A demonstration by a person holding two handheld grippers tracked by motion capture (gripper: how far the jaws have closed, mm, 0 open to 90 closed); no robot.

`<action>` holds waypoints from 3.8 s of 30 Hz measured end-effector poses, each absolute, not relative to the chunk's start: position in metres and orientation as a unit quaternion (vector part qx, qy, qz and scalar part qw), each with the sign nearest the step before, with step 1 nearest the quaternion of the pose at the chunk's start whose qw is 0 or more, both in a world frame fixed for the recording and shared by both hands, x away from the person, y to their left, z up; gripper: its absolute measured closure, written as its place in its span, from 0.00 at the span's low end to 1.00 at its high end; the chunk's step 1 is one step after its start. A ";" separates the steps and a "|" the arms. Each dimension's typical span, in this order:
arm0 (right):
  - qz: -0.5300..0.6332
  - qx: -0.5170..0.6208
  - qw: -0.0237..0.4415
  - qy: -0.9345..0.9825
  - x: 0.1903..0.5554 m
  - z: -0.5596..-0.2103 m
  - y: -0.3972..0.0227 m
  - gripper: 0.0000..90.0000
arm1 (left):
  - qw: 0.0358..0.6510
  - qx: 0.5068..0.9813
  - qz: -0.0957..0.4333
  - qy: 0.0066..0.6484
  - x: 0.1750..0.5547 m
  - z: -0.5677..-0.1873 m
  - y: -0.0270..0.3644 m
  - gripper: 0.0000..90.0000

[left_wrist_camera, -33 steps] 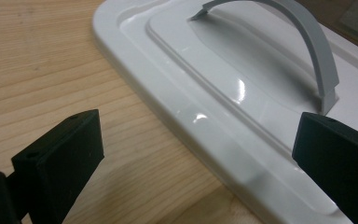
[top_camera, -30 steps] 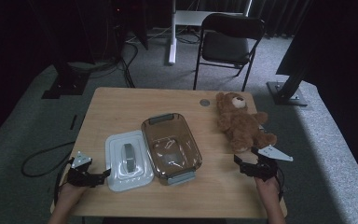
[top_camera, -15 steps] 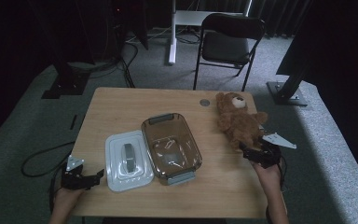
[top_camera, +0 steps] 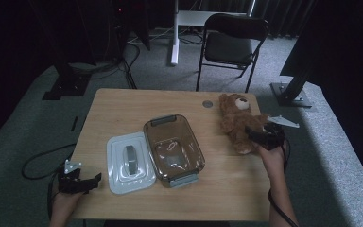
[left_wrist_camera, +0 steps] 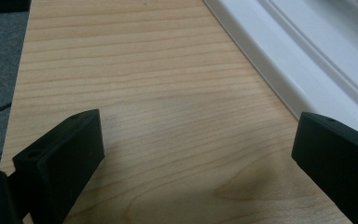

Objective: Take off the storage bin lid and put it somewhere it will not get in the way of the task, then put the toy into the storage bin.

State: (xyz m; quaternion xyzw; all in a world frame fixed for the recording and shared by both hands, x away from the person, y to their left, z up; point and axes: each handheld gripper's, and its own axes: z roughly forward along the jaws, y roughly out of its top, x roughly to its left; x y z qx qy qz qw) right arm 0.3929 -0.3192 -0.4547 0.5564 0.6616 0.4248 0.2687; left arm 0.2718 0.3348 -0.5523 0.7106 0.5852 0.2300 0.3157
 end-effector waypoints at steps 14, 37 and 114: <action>0.396 0.594 0.242 0.657 0.437 -0.465 -0.325 0.12 | 0.288 0.716 0.250 0.585 0.274 -0.557 0.333 0.03; 0.348 0.599 0.195 0.694 0.452 -0.500 -0.315 0.12 | 0.286 0.706 0.253 0.596 0.277 -0.557 0.330 0.03; 0.526 0.411 0.270 0.694 0.324 -0.333 -0.180 0.74 | 0.286 0.706 0.253 0.596 0.277 -0.557 0.330 0.03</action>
